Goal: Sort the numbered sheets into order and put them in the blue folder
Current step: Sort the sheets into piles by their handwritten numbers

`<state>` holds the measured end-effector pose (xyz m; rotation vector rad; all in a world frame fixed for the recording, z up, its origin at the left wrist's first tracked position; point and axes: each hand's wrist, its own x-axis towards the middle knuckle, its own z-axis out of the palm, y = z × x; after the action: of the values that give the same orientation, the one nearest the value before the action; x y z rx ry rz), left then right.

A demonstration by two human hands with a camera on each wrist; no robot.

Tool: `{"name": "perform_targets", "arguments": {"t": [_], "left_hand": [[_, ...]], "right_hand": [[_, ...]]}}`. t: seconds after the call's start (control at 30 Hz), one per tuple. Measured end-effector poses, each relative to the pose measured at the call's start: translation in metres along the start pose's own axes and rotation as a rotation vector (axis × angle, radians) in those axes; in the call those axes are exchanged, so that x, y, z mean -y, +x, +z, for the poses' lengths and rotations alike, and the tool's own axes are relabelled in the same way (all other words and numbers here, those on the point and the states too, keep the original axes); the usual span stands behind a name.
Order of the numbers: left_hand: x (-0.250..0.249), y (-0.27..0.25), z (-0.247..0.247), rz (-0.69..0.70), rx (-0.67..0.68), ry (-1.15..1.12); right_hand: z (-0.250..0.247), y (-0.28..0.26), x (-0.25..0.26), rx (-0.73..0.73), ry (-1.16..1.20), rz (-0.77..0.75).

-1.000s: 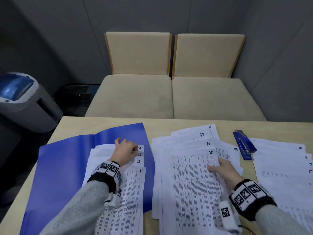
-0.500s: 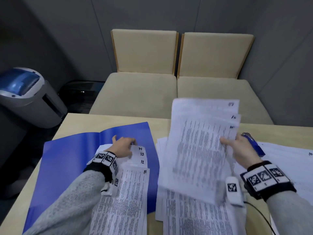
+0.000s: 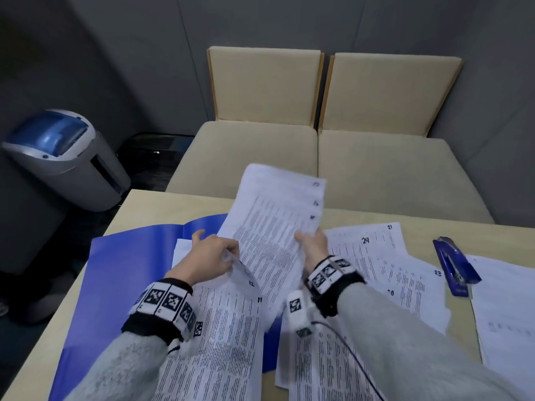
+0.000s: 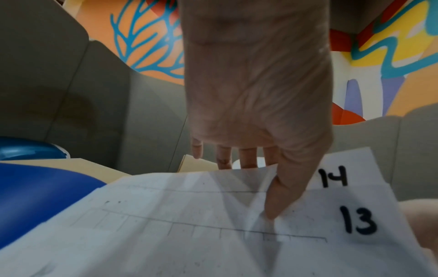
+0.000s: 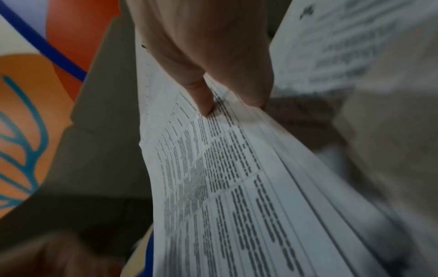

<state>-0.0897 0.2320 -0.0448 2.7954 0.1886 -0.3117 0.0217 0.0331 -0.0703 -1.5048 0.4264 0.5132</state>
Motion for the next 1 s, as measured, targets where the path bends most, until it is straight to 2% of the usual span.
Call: {"name": "perform_targets", "arguments": {"t": [0.17, 0.3, 0.47, 0.57, 0.63, 0.7, 0.77, 0.8, 0.9, 1.0], "left_hand": [[-0.005, 0.008, 0.004, -0.074, 0.063, 0.014], [-0.002, 0.014, 0.015, -0.148, 0.100, -0.016], [0.002, 0.019, 0.027, -0.185, 0.117, 0.001], [0.001, 0.020, 0.035, -0.216, 0.096, 0.103], [-0.002, 0.019, 0.045, -0.252, 0.012, 0.164], [-0.012, 0.019, 0.052, -0.212, -0.170, 0.134], [-0.036, 0.018, 0.056, -0.077, -0.324, 0.063], [-0.053, 0.018, 0.058, -0.005, -0.358, 0.027], [-0.107, 0.017, 0.069, 0.194, -0.269, -0.115], [-0.142, 0.024, 0.090, 0.262, -0.099, -0.081]], "right_hand": [[0.042, -0.012, -0.047, 0.169, -0.132, 0.221], [0.056, -0.009, -0.066, 0.241, -0.211, 0.321], [0.066, 0.006, -0.089, 0.313, -0.261, 0.296], [0.062, -0.016, -0.070, 0.320, -0.278, 0.225], [0.047, -0.028, -0.060, 0.313, -0.340, 0.085], [0.018, -0.038, -0.046, 0.306, -0.363, -0.028], [-0.023, -0.045, -0.039, 0.272, -0.279, -0.083], [-0.046, -0.047, -0.037, 0.232, -0.229, -0.086], [-0.120, -0.058, -0.037, -0.002, -0.216, -0.080], [-0.192, -0.067, -0.055, -0.340, -0.422, -0.075]]}}
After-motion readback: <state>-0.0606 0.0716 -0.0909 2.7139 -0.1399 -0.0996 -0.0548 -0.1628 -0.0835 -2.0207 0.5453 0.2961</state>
